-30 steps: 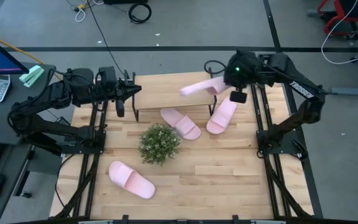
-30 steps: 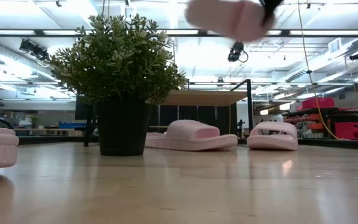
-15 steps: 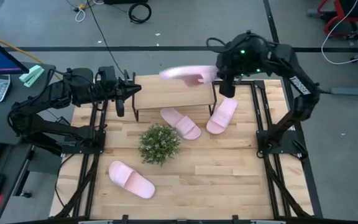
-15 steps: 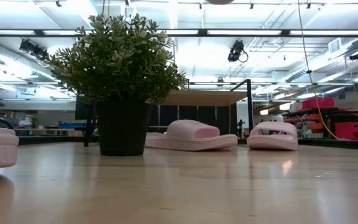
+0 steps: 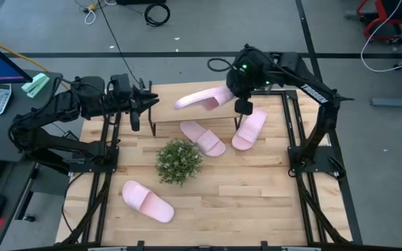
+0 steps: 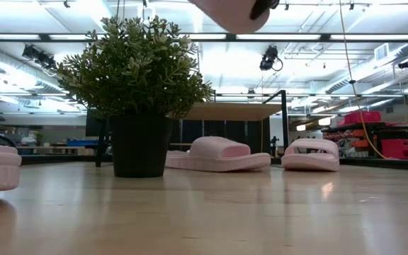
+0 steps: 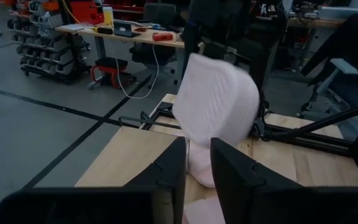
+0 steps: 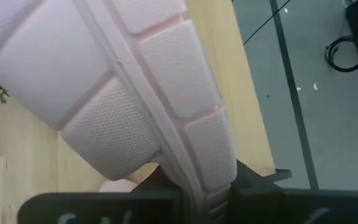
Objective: Pick and place slides into the shelf
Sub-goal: Put the pink slide on the shelf
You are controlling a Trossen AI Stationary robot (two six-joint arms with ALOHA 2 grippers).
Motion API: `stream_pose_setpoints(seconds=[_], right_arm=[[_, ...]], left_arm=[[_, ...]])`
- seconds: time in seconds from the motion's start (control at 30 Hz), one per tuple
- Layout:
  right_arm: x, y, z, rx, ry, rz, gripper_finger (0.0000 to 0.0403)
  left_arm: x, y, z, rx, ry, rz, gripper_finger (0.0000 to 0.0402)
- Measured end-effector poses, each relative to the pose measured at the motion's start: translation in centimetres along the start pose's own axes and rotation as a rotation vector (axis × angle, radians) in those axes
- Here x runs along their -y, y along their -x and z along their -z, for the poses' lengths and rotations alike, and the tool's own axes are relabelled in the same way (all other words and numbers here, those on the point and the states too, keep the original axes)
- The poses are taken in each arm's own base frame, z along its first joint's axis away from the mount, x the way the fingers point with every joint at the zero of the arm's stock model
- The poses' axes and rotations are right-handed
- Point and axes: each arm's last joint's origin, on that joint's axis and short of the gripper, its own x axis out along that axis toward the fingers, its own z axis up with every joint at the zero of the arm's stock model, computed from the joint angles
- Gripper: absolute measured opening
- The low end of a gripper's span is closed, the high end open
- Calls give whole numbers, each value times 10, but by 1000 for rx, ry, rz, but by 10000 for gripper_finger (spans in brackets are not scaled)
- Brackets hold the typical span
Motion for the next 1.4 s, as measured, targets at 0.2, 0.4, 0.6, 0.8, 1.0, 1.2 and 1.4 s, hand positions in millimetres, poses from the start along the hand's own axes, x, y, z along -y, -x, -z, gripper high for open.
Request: stream_pose_setpoints(seconds=[0.2,0.4,0.6,0.8,1.0,1.2,1.4], right_arm=[[-3,-4,-2,-11,20,-9,40],[-5,-4,-2,-14,23,-15,40],[-6,-6,1,-54,4,-27,40],[-7,-13,2,-83,-22,-19,40],[-8,-21,4,-115,-33,-27,40],[-8,-23,4,-110,-33,-27,40],[-9,-23,4,-107,-35,-50,40]], left_arm=[[1,-3,-3,30,24,2,105],[4,-21,0,-4,5,-1,131],[6,-30,4,-37,26,28,177],[7,-31,5,-51,40,35,212],[8,-31,5,-54,93,60,232],[8,-31,5,-53,112,64,238],[9,-31,5,-57,120,80,234]])
